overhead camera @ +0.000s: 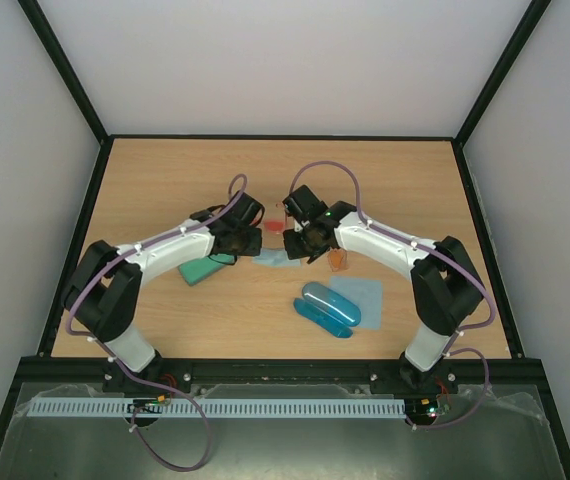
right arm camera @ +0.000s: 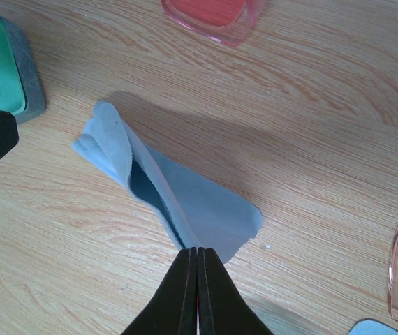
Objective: Organize the sunglasses
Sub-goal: Adjust the glasses cleaning cloth at the center of the board.
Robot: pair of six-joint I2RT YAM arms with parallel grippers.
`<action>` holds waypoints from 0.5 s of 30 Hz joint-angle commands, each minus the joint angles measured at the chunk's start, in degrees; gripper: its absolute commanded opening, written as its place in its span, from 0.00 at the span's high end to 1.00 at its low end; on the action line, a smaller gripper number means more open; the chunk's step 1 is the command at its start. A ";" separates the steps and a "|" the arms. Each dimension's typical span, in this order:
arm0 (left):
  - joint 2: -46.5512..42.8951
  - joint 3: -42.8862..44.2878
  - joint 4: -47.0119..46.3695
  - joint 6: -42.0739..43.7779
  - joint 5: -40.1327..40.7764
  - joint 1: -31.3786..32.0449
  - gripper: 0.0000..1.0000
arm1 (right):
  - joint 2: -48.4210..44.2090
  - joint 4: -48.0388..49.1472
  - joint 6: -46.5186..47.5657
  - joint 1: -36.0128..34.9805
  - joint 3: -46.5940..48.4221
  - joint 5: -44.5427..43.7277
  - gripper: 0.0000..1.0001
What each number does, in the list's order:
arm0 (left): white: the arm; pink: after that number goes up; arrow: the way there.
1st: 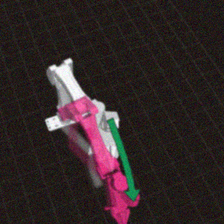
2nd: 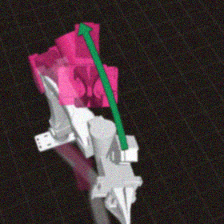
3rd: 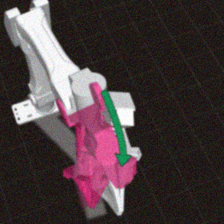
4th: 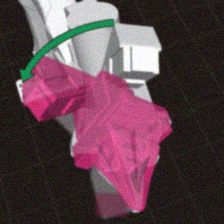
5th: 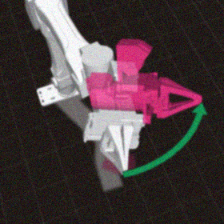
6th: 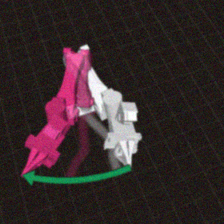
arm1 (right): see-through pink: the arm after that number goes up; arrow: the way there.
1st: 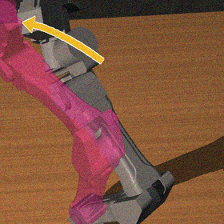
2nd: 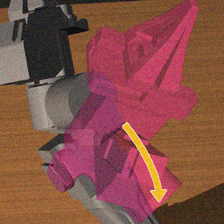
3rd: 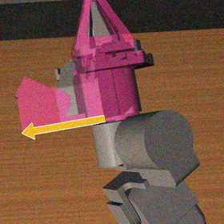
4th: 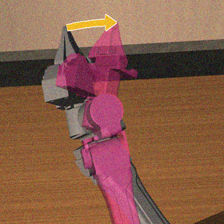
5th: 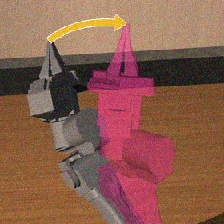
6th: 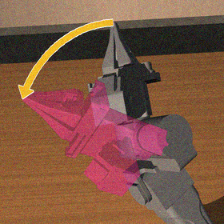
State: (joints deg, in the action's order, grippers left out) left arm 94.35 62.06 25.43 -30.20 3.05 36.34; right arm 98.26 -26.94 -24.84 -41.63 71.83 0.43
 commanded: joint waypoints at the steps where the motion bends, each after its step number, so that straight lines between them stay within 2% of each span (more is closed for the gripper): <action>1: -2.42 -1.81 -2.93 -0.07 -2.64 -0.37 0.74 | -1.13 -2.58 0.13 0.23 -0.06 -0.27 0.99; 7: -0.38 -3.23 -7.03 -0.70 -4.78 -0.48 0.75 | 1.33 -1.61 0.41 0.47 -2.65 -0.80 0.99; 15: 3.06 -0.52 -6.50 -0.99 -4.73 -0.63 0.75 | 4.59 3.56 -0.56 0.80 -7.36 0.45 0.99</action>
State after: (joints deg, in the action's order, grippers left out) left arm 95.42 59.61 19.20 -30.68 -0.86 36.21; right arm 101.08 -24.34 -24.88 -41.19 66.26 0.58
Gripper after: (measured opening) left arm 0.253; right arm 0.016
